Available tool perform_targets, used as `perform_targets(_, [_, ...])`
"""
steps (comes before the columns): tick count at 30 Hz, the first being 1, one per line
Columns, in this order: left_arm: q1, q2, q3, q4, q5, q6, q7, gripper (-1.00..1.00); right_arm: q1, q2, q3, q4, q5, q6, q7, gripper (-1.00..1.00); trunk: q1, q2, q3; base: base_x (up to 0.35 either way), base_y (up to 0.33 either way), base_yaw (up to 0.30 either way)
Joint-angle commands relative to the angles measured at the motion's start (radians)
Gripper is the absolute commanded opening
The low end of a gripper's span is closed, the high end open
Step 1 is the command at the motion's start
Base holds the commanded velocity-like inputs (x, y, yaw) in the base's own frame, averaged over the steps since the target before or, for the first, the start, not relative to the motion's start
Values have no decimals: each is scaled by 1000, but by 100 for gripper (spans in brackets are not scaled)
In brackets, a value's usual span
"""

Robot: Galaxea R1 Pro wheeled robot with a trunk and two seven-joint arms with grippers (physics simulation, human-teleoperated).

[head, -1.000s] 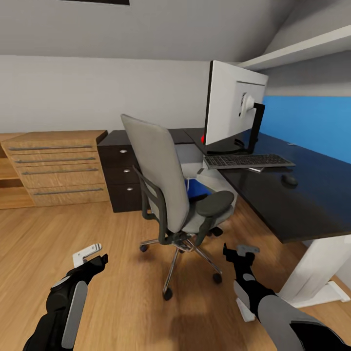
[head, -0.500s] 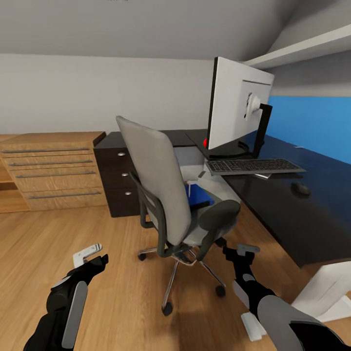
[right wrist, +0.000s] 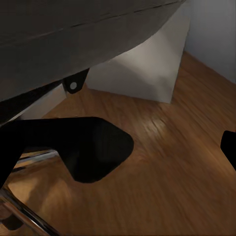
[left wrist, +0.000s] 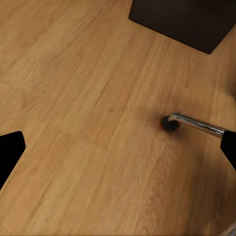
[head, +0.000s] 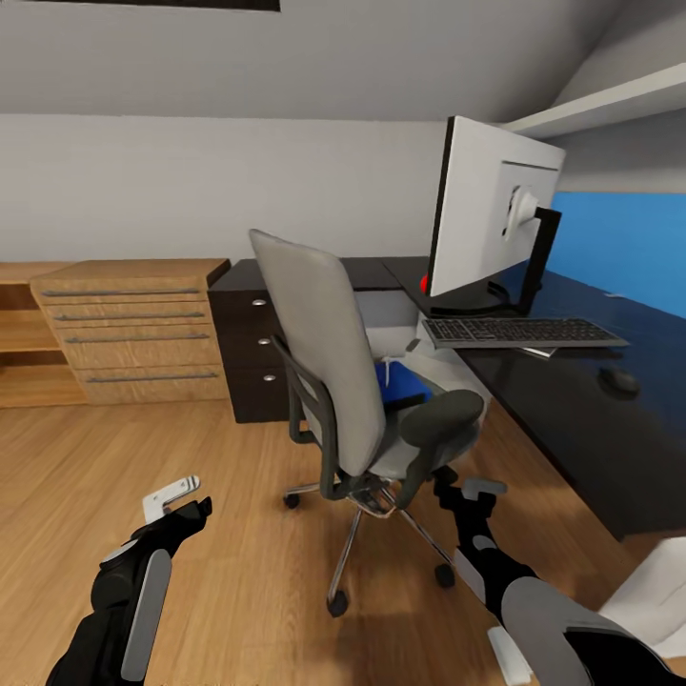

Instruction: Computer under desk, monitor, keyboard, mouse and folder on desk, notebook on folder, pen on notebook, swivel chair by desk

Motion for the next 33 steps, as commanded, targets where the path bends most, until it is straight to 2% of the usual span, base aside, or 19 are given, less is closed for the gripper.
perform_targets(1, [-1,-1,1,-1,10,3,7,100,-1,1,-6,1,2,-4,1,100,0,0,-1,0,0,114])
perform_targets(11, [-1,-2,0,-1,10,3,7,100,-1,4,-4,2,0,-4,-47,100,0,0,-1,-72,36,250])
perform_targets(33, [-1,-4,-3,5,10,4,7,100,-1,10,-5,4,1,-4,-48,100,0,0,-1,-17,9,278])
